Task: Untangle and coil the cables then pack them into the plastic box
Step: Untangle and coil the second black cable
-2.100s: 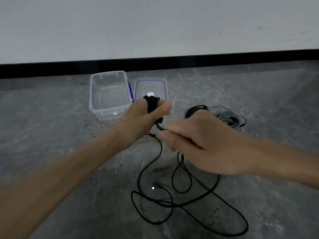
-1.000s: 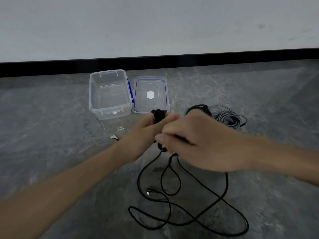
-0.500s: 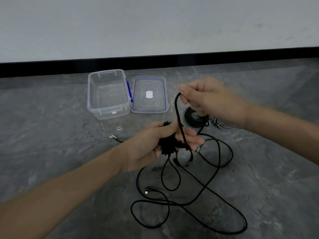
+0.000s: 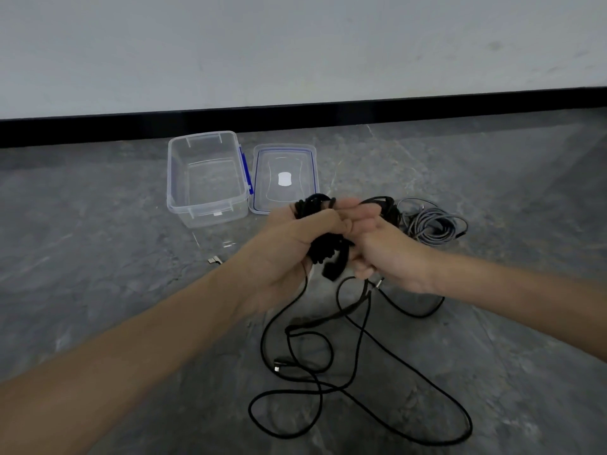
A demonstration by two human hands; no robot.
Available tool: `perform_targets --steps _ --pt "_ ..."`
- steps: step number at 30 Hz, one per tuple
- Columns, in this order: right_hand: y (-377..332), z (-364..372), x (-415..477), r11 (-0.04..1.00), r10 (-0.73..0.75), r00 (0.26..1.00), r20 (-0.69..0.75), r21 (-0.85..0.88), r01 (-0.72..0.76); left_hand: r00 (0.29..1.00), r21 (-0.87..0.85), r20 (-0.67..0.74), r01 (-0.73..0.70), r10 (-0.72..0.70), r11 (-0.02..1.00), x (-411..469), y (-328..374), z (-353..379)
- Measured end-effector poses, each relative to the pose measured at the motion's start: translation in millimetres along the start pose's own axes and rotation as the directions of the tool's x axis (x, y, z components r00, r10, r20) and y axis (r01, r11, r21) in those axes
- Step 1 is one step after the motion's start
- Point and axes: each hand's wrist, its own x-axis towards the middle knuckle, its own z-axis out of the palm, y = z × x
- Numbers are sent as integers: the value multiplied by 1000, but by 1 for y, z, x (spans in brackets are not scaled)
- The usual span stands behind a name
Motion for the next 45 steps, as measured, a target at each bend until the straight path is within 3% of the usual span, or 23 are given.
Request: perform_targets --steps 4,8,14,21,27,31,35,39,41,43,45 --pt "-3 5 -5 994 81 994 70 65 -85 1000 -37 -3 20 -20 999 1 2 -1" --pt "-17 -3 -7 989 -47 993 108 143 31 995 7 72 73 -73 997 -5 0 2" --pt "-24 -5 3 994 -66 987 144 96 53 959 14 183 217 -216 976 -6 -6 8" --pt "-28 -4 2 986 -117 987 110 136 102 934 24 235 271 -269 962 -9 -5 13" --pt "-17 -6 3 904 1 982 188 419 -81 964 -170 129 253 -233 952 -6 -9 11" --pt "-10 -8 7 929 -8 987 159 367 -52 987 -177 52 156 -149 972 1 -14 10" --pt "-8 -10 7 932 18 997 73 359 -43 994 -53 87 66 -61 996 2 -11 7" --pt "-6 -13 5 918 36 964 264 373 -136 987 -46 158 47 -39 998 -3 -9 6" --pt "-3 -14 5 851 29 929 368 478 -215 983 -48 181 46 -37 998 -5 -9 6" --pt "0 -16 6 769 15 920 392 584 -261 982 -39 184 55 -47 998 -5 -8 5" --pt "3 -20 6 780 16 924 382 573 -250 976 -26 207 69 -62 997 -4 -8 2"
